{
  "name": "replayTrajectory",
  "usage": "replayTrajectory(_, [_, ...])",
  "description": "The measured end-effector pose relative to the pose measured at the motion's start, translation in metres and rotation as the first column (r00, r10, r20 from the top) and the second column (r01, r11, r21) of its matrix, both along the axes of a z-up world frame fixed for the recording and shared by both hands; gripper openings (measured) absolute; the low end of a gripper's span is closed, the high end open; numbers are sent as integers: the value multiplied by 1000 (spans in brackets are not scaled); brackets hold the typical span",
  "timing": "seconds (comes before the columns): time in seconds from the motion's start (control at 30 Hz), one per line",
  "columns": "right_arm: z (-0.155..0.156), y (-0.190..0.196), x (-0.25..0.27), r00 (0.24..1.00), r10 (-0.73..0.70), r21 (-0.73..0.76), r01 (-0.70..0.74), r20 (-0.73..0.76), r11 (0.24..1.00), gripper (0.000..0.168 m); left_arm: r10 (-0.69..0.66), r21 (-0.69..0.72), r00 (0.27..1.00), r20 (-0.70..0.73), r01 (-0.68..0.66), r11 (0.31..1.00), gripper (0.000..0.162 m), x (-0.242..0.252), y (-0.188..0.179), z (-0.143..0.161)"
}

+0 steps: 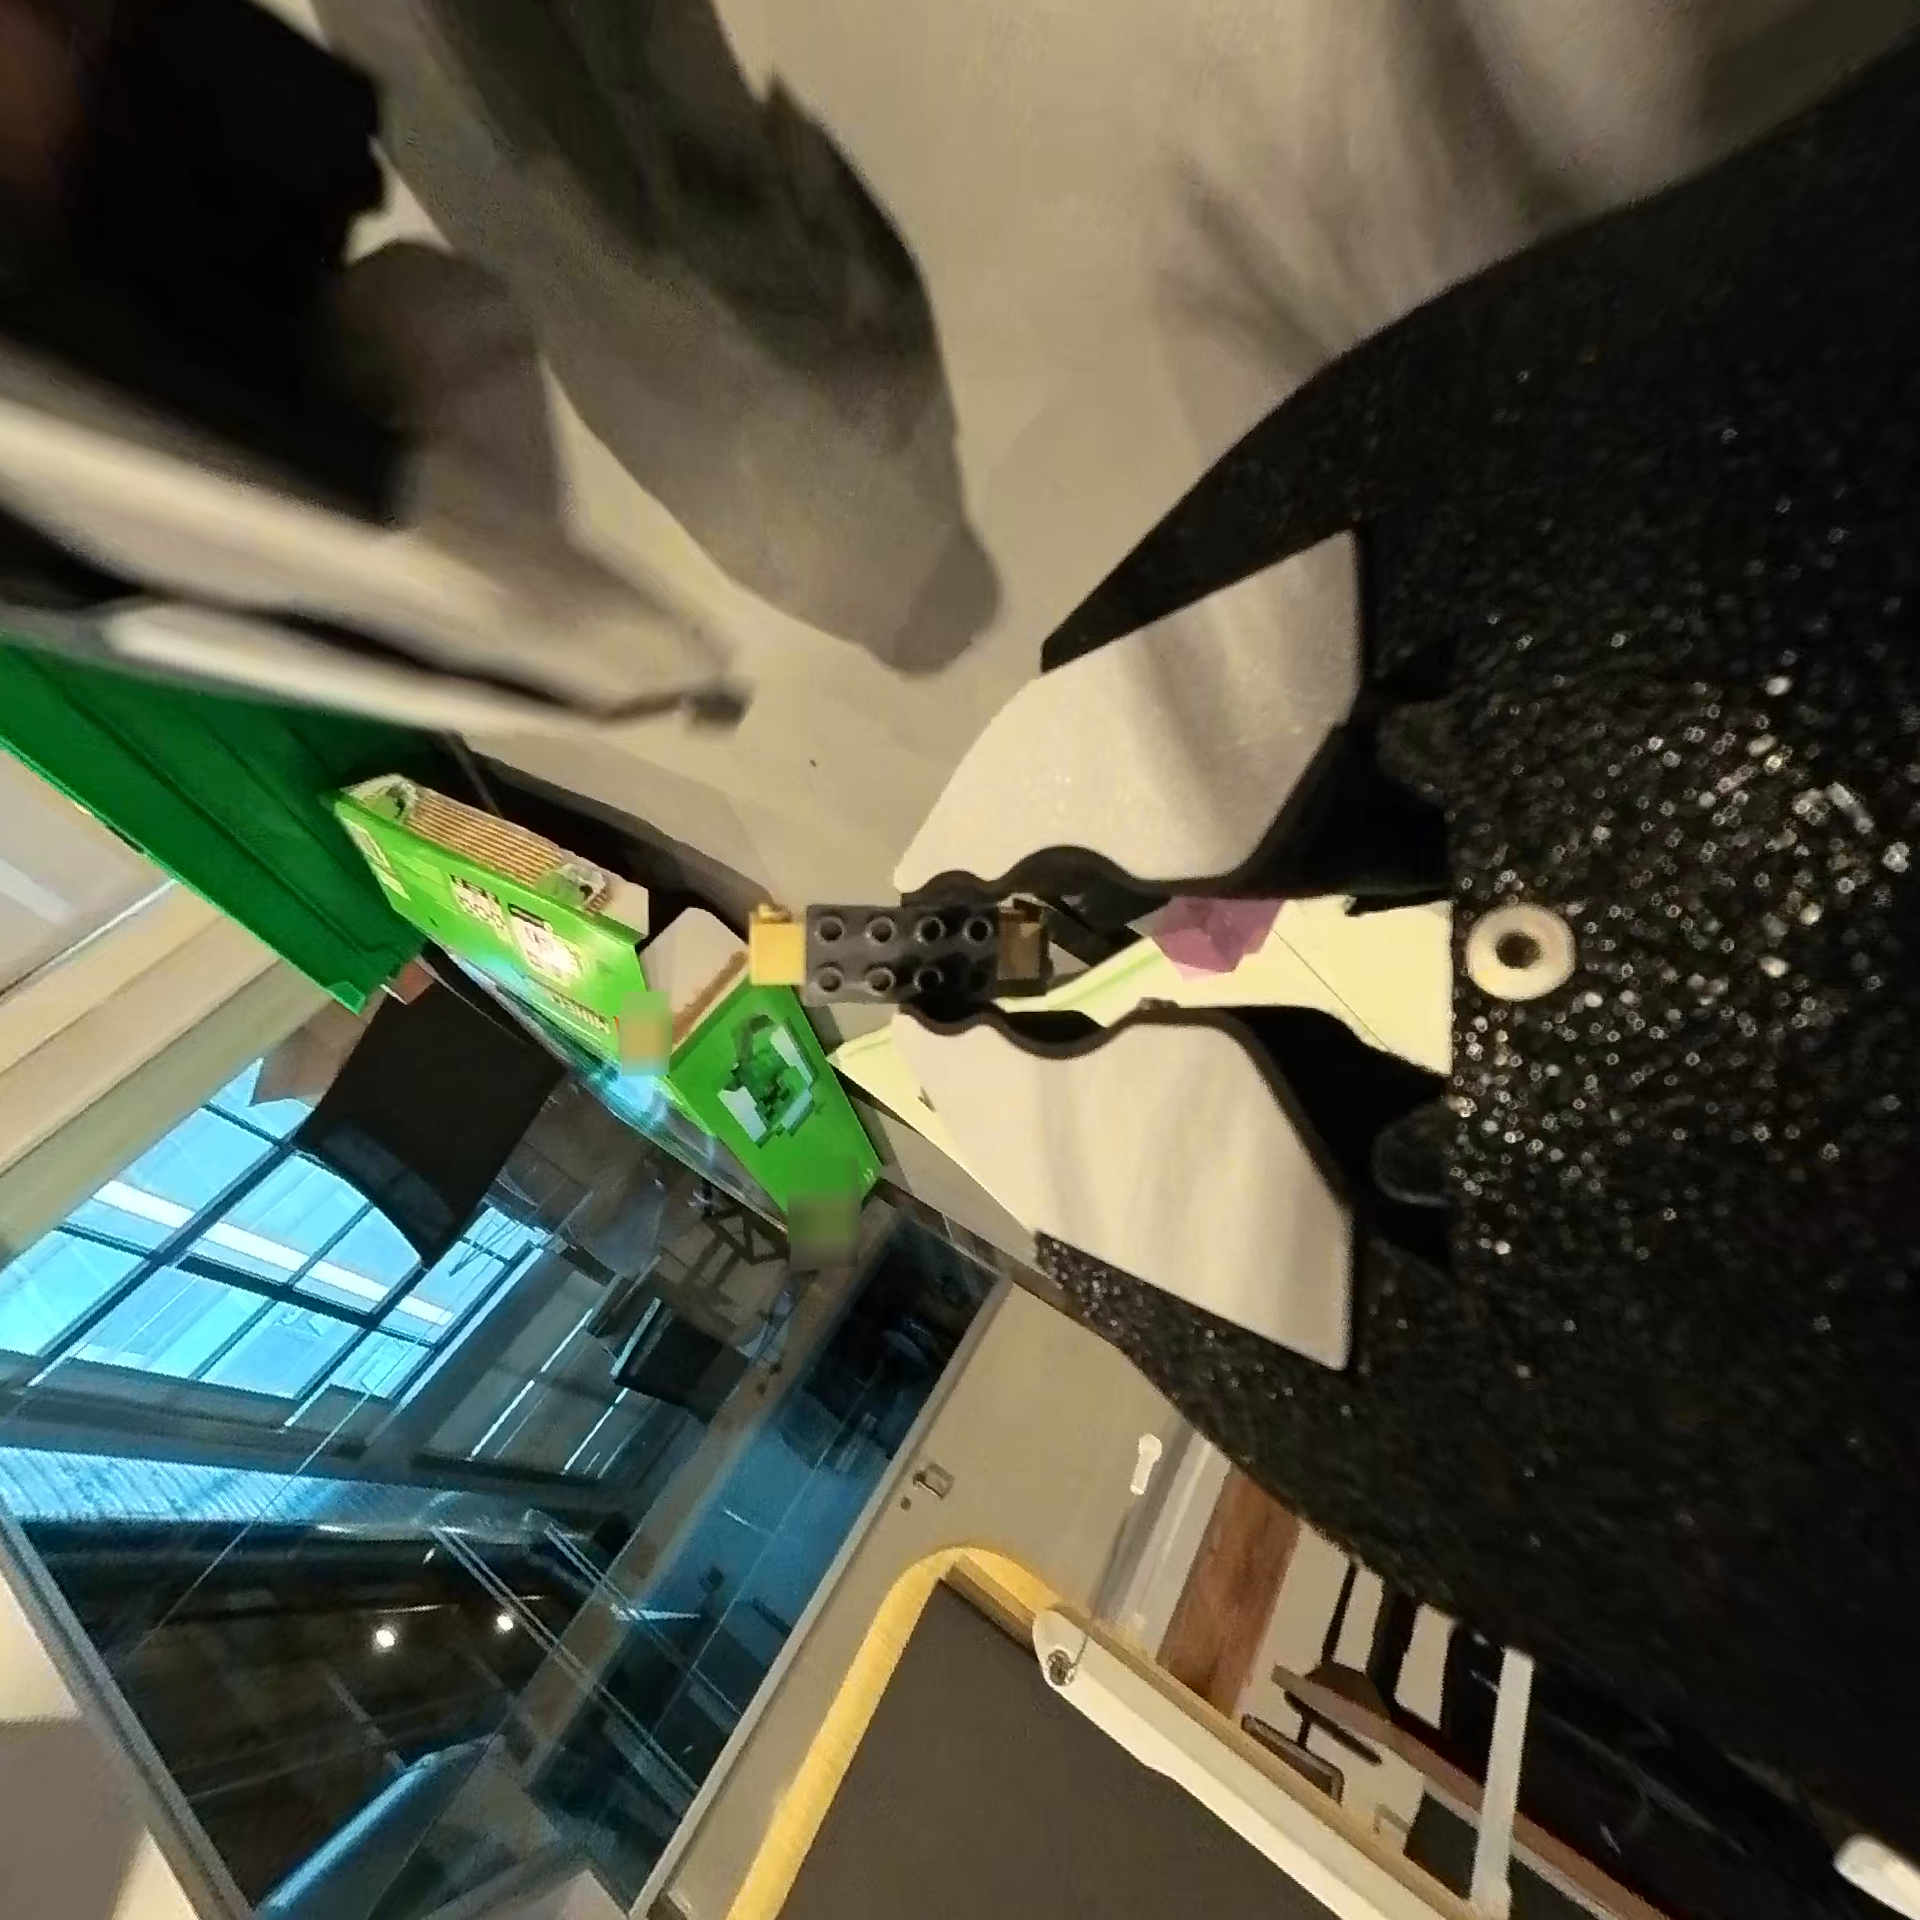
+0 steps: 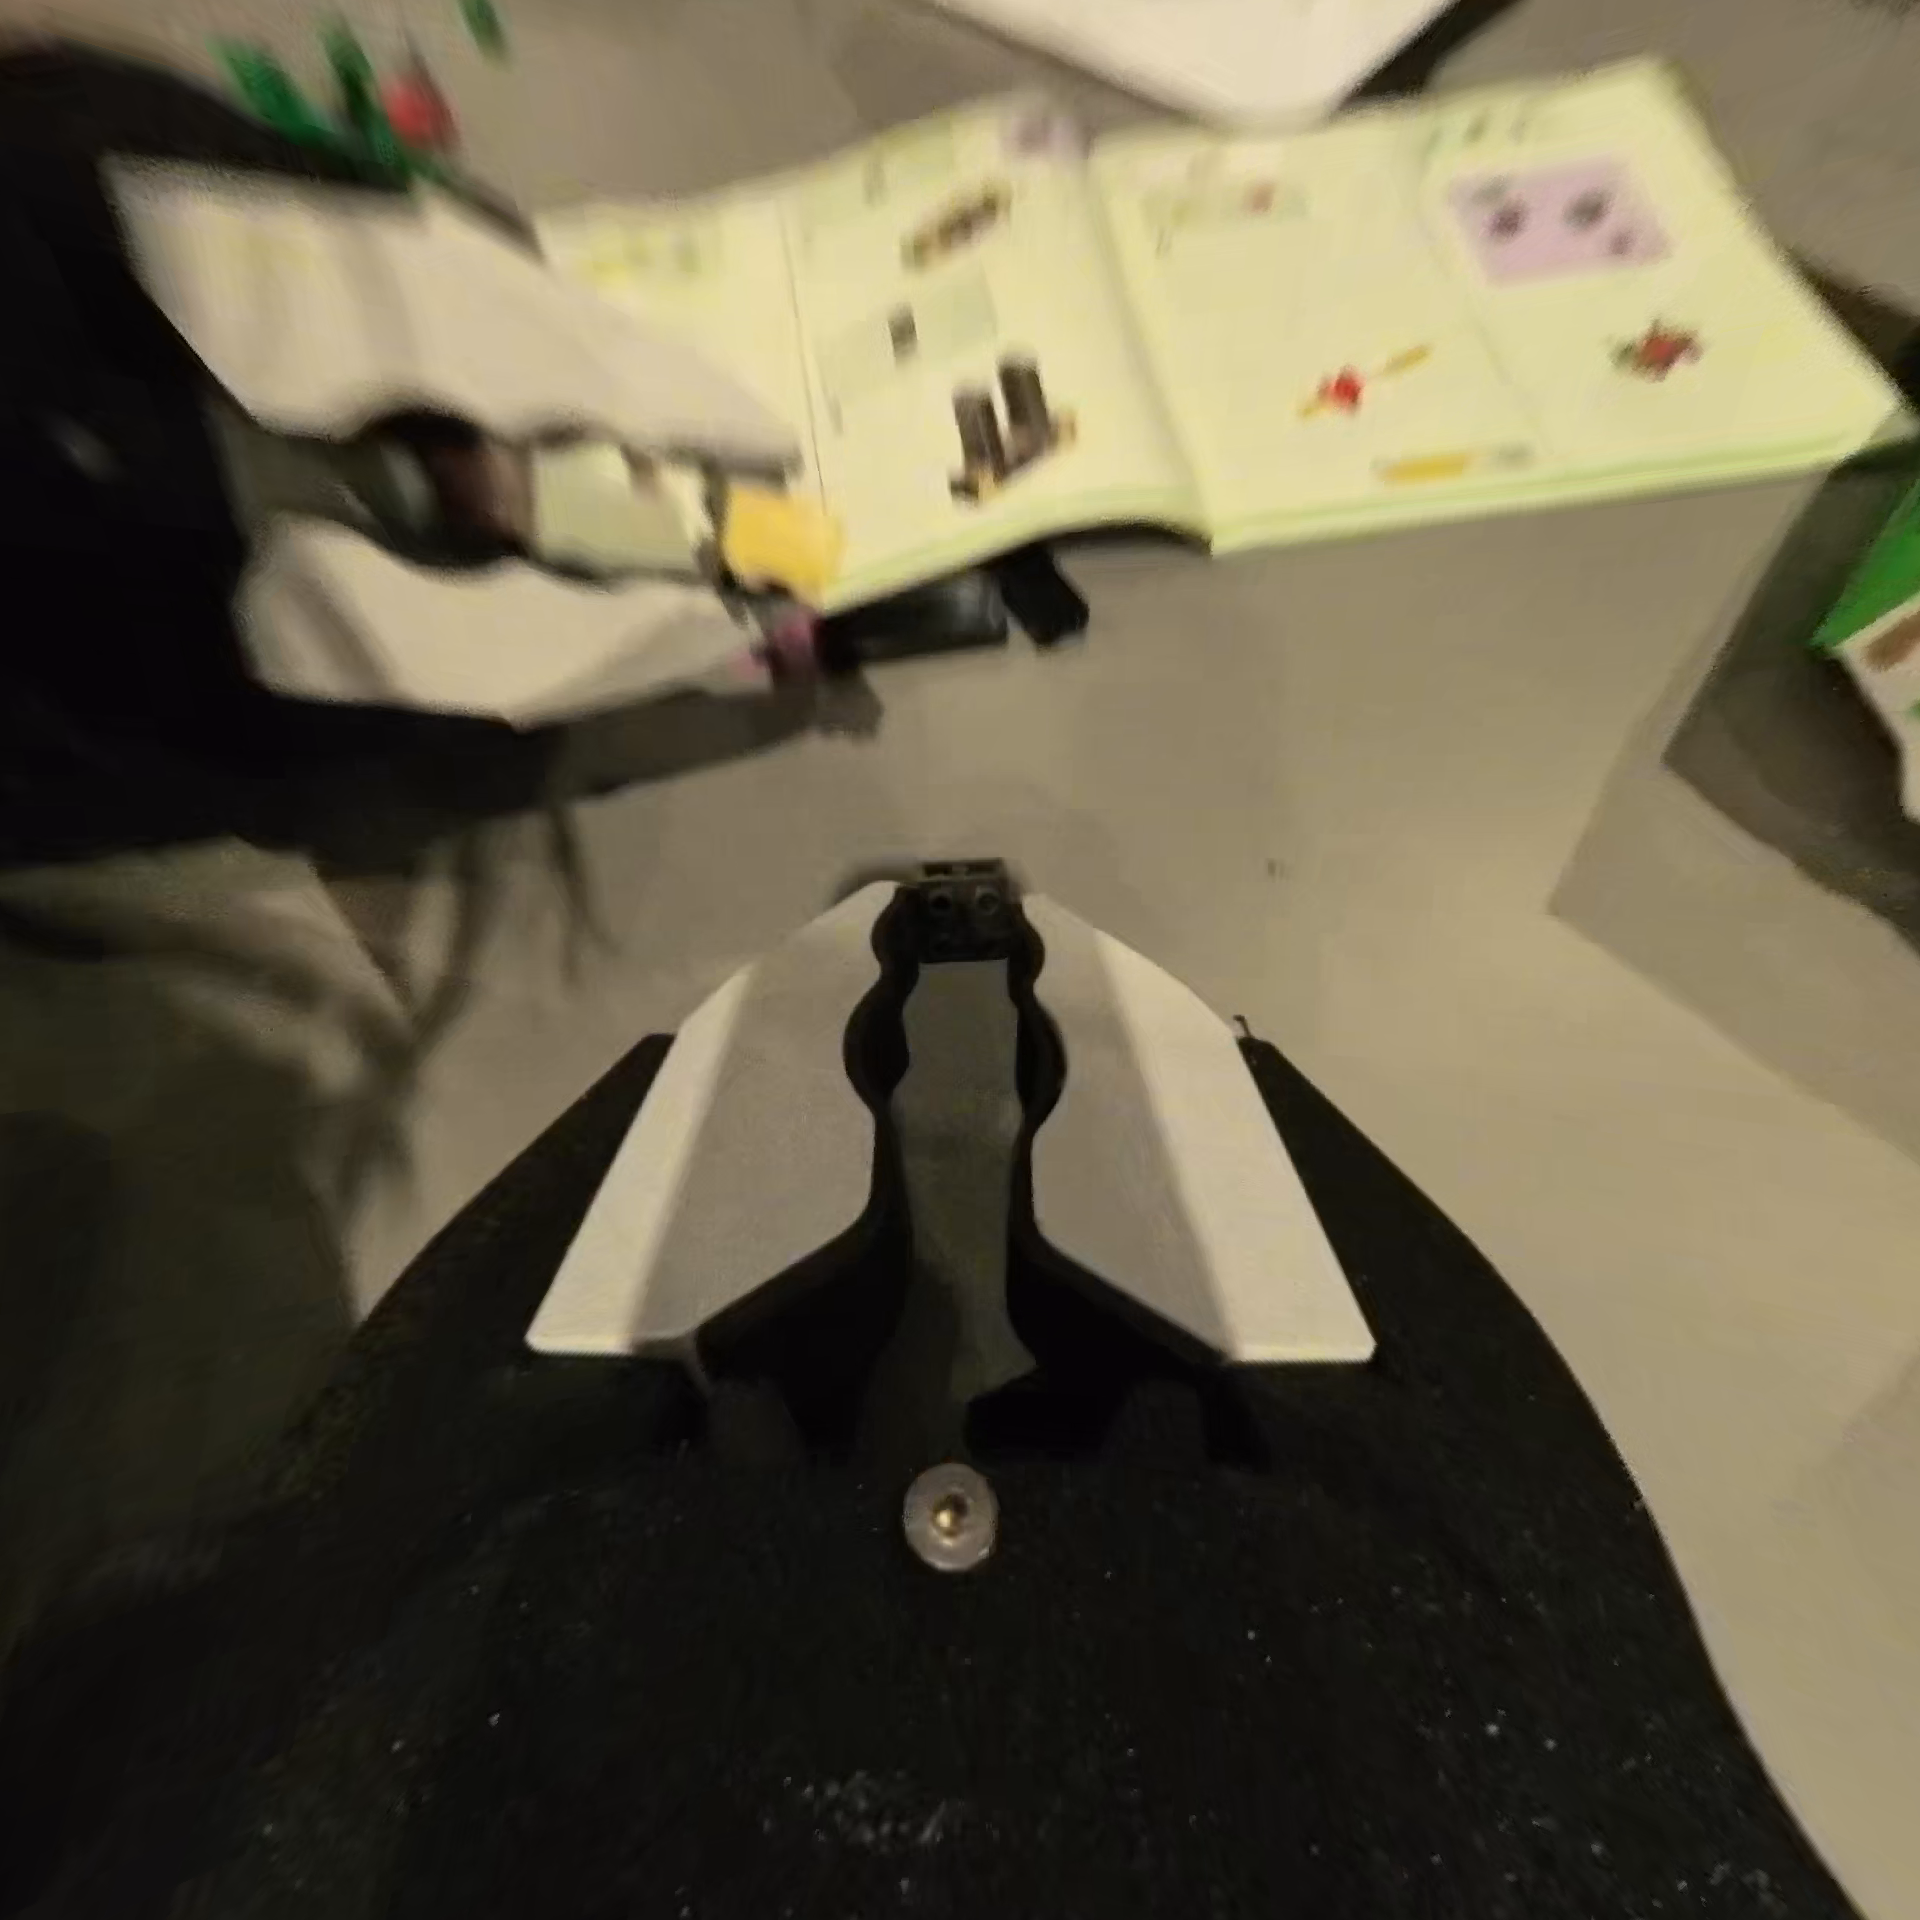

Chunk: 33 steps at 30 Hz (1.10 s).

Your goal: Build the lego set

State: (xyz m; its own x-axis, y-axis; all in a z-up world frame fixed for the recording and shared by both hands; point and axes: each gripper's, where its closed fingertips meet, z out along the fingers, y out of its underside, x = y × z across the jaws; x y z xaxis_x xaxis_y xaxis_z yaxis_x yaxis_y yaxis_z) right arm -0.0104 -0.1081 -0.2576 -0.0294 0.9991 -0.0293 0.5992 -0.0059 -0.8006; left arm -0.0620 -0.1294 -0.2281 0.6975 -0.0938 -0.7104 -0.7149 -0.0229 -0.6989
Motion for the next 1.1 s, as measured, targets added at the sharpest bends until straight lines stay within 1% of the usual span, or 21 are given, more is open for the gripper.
replayTrajectory(0.03, [14, -3, -4, 996, 3, -43, -6, -84, 999, 16, 5, -1, 1000, -8, -5, 1000, 16, 0, 0, 0])
replayTrajectory(0.13, [43, -15, -9, 965, 26, -168, -72, -263, 983, 16, 9, 0, 998, -65, -9, 1000, 16, 2, 0, -1])
replayTrajectory(0.2, [46, -18, -11, 958, 18, -216, -84, -287, 973, 15, 4, 2, 993, -121, -4, 1000, 16, 6, 0, -2])
replayTrajectory(0.33, [43, -20, -13, 959, -7, -290, -79, -283, 954, 16, -8, -1, 975, -223, 8, 1000, 16, 14, 0, -5])
replayTrajectory(0.43, [39, -22, -15, 967, -16, -250, -49, -253, 967, 16, -8, -6, 967, -255, 6, 1000, 16, 15, 0, -7])
replayTrajectory(0.53, [34, -24, -16, 978, -7, -200, -36, -210, 979, 16, -9, -16, 966, -259, 5, 1000, 16, 15, 1, -9])
replayTrajectory(0.73, [31, -23, -18, 989, -31, -133, 12, -143, 991, 16, -6, -20, 963, -271, 0, 1000, 16, 15, 1, -9])
replayTrajectory(0.87, [30, -23, -20, 991, -50, -136, 34, -121, 990, 16, 2, -22, 962, -272, -8, 1000, 16, 14, 1, -10])
replayTrajectory(0.97, [29, -23, -21, 992, -62, -169, 42, -111, 985, 16, 5, -25, 962, -274, -12, 1000, 16, 13, 1, -10])
replayTrajectory(1.1, [31, -24, -20, 994, -26, -159, 9, -107, 987, 16, -3, -20, 965, -261, -2, 1000, 16, 14, 1, -9])
